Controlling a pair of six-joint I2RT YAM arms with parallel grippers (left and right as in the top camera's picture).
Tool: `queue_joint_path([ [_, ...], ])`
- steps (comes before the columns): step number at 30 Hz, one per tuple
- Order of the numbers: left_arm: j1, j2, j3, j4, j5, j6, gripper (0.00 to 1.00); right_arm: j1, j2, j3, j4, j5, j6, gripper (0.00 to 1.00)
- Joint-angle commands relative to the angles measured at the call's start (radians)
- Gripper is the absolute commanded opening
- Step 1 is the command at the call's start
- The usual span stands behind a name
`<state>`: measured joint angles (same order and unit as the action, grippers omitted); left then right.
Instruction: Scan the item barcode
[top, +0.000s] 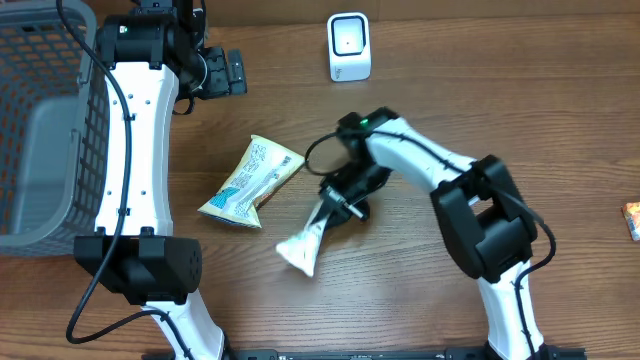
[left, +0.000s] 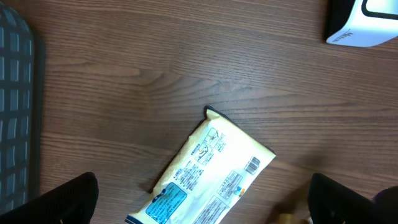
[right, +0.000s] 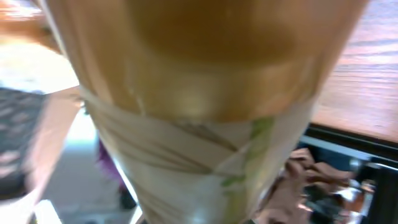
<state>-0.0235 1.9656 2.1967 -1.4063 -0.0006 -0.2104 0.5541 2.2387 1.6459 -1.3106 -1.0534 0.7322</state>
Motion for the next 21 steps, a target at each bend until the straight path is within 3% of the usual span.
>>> queue_joint_path([
  [1,0.010,-0.009,-0.004,0.000,-0.009,-0.014,1.00,-0.065,-0.005,0.005,-0.014,-0.175,-0.048,0.04],
  [8,0.010,-0.009,-0.004,0.001,-0.009,-0.014,1.00,-0.192,-0.005,0.005,-0.167,-0.172,0.145,0.04],
  [13,0.010,-0.009,-0.004,0.000,-0.009,-0.014,1.00,-0.274,-0.005,0.005,-0.165,0.001,0.356,0.04],
  [16,0.010,-0.009,-0.004,0.001,-0.009,-0.014,1.00,-0.294,-0.005,0.004,-0.215,0.077,0.441,0.11],
  [21,0.010,-0.009,-0.004,0.001,-0.009,-0.014,1.00,-0.288,-0.005,0.004,-0.380,0.142,0.433,0.12],
])
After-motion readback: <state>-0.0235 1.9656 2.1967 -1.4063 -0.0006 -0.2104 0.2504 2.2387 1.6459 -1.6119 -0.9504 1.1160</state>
